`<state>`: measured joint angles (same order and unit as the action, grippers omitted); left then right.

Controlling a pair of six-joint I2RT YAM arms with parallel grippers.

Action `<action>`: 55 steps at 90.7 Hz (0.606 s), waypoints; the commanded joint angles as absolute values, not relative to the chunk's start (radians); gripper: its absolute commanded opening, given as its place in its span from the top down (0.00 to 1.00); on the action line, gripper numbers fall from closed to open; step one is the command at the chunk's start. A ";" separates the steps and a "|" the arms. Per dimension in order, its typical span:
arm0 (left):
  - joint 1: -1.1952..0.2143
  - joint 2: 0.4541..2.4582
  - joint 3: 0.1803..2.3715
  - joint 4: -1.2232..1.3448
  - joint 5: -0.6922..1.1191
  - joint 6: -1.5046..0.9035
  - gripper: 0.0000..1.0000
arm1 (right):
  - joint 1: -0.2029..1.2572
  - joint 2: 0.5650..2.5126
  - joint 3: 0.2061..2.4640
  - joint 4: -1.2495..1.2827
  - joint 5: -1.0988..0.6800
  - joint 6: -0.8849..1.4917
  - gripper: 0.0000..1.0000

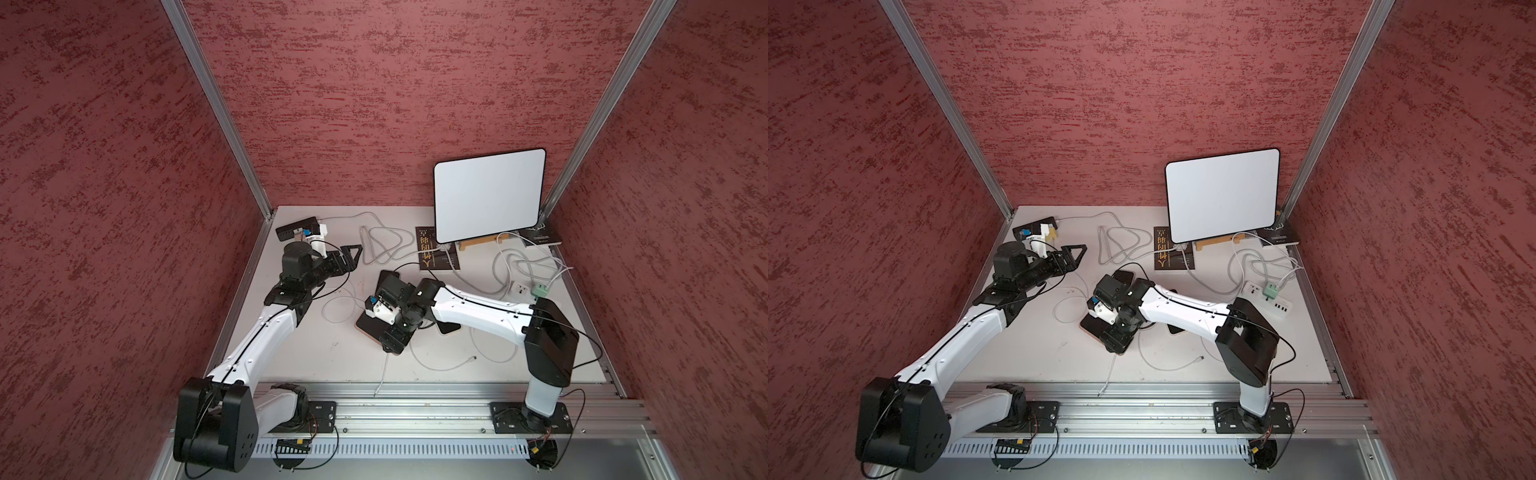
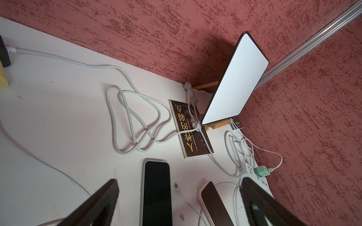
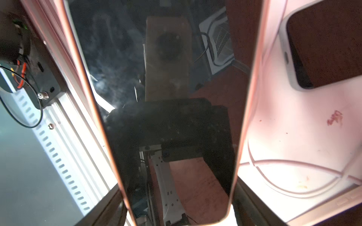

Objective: Unplug the charging cable from the phone
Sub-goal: Place the phone at the center of the board.

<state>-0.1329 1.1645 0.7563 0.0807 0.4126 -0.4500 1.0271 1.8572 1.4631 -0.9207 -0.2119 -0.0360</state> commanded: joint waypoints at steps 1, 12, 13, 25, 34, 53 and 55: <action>-0.126 1.151 0.756 0.071 0.395 -0.427 0.00 | 1.063 1.894 1.547 -1.006 -0.120 -0.055 0.86; -0.126 1.153 0.756 0.070 0.392 -0.424 0.00 | 1.100 1.961 1.615 -1.059 -0.069 -0.058 0.85; -0.126 1.153 0.756 0.070 0.392 -0.424 0.00 | 1.103 1.967 1.621 -1.063 -0.064 -0.058 0.85; -0.125 1.157 0.756 0.066 0.391 -0.422 0.00 | 1.129 2.026 1.686 -1.108 -0.014 -0.060 0.85; -0.126 1.157 0.756 0.063 0.390 -0.419 0.00 | 1.144 2.066 1.726 -1.134 0.011 -0.064 0.85; -0.123 1.154 0.758 0.051 0.383 -0.410 0.00 | 1.169 2.151 1.803 -1.181 0.048 -0.067 0.84; -0.123 1.154 0.759 0.050 0.382 -0.408 0.00 | 1.170 2.156 1.806 -1.182 0.050 -0.067 0.84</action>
<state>-0.1318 1.1645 0.7563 0.0658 0.3904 -0.4320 1.1534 2.1307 1.7576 -1.1389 0.0006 -0.0605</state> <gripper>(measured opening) 0.998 0.786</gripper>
